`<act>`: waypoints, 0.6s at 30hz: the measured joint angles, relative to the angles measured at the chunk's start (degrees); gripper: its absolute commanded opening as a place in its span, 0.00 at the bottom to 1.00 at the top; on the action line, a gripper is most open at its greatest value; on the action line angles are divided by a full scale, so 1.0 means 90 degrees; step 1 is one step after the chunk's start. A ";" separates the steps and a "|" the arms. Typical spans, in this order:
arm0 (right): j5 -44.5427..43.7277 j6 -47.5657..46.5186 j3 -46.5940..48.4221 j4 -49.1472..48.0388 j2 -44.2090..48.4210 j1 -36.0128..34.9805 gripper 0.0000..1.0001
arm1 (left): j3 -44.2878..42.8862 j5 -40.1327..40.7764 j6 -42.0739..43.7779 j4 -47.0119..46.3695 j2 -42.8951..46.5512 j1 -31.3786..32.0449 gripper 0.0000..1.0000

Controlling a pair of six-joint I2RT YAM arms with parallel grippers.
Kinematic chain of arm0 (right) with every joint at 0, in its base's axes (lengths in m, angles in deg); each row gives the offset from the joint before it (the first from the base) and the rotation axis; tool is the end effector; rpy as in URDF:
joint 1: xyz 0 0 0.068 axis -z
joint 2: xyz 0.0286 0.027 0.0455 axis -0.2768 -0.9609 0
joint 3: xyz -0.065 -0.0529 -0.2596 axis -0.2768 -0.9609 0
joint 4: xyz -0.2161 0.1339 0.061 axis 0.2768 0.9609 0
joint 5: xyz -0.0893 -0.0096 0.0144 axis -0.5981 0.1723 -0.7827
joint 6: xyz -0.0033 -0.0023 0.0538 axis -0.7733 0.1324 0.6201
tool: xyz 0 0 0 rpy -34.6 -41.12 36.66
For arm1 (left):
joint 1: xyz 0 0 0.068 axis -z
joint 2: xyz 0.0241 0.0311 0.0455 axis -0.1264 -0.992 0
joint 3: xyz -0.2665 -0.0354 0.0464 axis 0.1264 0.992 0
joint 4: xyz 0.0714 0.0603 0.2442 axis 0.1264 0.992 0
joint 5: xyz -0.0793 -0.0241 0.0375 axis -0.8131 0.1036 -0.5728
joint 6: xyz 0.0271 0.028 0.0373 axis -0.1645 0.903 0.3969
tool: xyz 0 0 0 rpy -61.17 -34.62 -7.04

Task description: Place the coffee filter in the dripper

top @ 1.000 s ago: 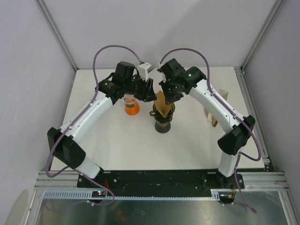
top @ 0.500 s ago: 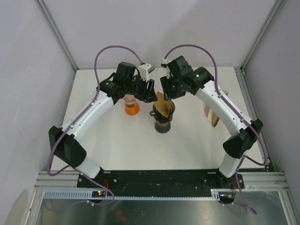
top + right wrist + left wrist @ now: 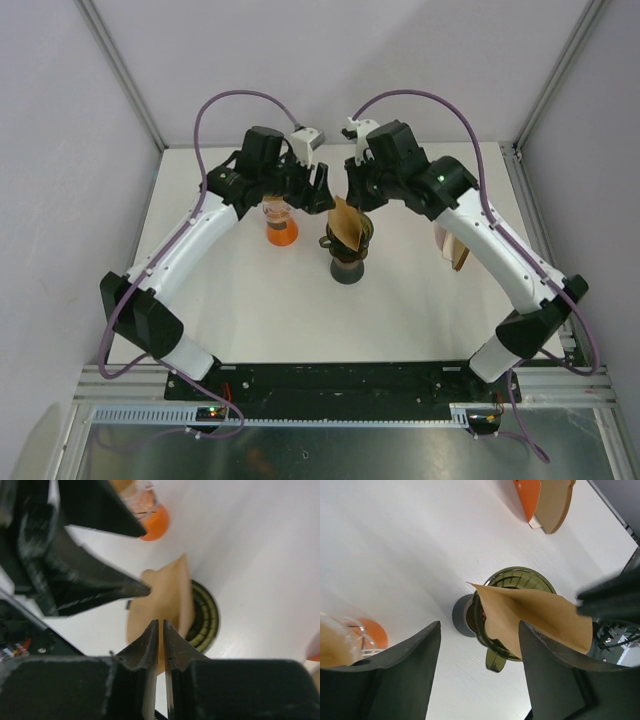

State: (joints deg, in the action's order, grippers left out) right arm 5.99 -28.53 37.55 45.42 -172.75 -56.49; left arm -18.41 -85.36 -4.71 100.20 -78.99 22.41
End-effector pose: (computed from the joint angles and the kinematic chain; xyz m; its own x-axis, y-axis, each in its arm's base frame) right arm 0.2557 0.2185 0.4370 -0.5720 -0.2938 -0.7658 -0.5808 0.8044 0.1252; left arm 0.2934 -0.1840 0.3800 -0.5632 0.2416 -0.7902 0.7006 0.6467 -0.3017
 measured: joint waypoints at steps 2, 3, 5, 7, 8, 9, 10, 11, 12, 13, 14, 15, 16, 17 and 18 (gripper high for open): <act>0.0146 0.0051 -0.0306 -0.0284 0.0262 -0.0117 0.01 | -0.0044 0.0017 0.0041 -0.0005 0.0063 -0.0112 0.70; 0.0194 0.0073 -0.0425 -0.0379 0.0355 -0.0158 0.01 | -0.0049 0.0019 0.0044 -0.0002 0.0097 -0.0172 0.70; 0.0308 0.0109 -0.0682 -0.0576 0.0522 -0.0216 0.00 | -0.0078 0.0034 0.0053 -0.0005 0.0175 -0.0333 0.71; 0.0304 0.0117 -0.0784 -0.0624 0.0525 -0.0301 0.00 | -0.0107 0.0044 0.0075 -0.0010 0.0260 -0.0527 0.71; 0.0260 0.0117 -0.0804 -0.0612 0.0478 -0.0330 0.00 | -0.0107 0.0051 0.0097 -0.0019 0.0308 -0.0619 0.72; 0.0182 0.0114 -0.0806 -0.0585 0.0410 -0.0369 0.00 | -0.0107 0.0058 0.0104 -0.0022 0.0359 -0.0707 0.72; 0.0070 0.0109 -0.0806 -0.0571 0.0347 -0.0406 0.00 | -0.0107 0.0063 0.0109 -0.0024 0.0403 -0.0787 0.73; -0.0092 0.0104 -0.0806 -0.0529 0.0262 -0.0449 0.00 | -0.0107 0.0063 0.0138 -0.0027 0.0454 -0.0867 0.74; -0.0294 0.0100 -0.0806 -0.0466 0.0165 -0.0486 0.00 | -0.0107 0.0061 0.0155 -0.0029 0.0508 -0.0942 0.75; -0.0471 0.0092 -0.0806 -0.0403 0.0073 -0.0515 0.00 | -0.0107 0.0053 0.0160 -0.0029 0.0563 -0.1013 0.76; -0.0627 0.0073 -0.0806 -0.0352 -0.0019 -0.0549 0.00 | -0.0107 0.0032 0.0172 -0.0034 0.0624 -0.1081 0.77; -0.0741 0.0046 -0.0806 -0.0325 -0.0092 -0.0571 0.00 | -0.0107 0.0007 0.0185 -0.0039 0.0678 -0.1144 0.78; -0.0862 0.0015 -0.0806 -0.0304 -0.0168 -0.0588 0.00 | -0.0107 -0.0015 0.0197 -0.0044 0.0729 -0.1200 0.78; -0.0974 -0.0022 -0.0806 -0.0284 -0.0243 -0.0600 0.00 | -0.0107 -0.0044 0.0199 -0.0046 0.0775 -0.1256 0.78; -0.1081 -0.0058 -0.0804 -0.0257 -0.0318 -0.0617 0.00 | -0.0107 -0.0058 0.0202 -0.0046 0.0806 -0.1302 0.79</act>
State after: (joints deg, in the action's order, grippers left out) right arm -3.73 -29.05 30.32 43.11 -175.61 -62.04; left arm -19.37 -85.88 -2.90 99.78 -71.74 10.69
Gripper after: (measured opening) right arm 0.009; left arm 0.774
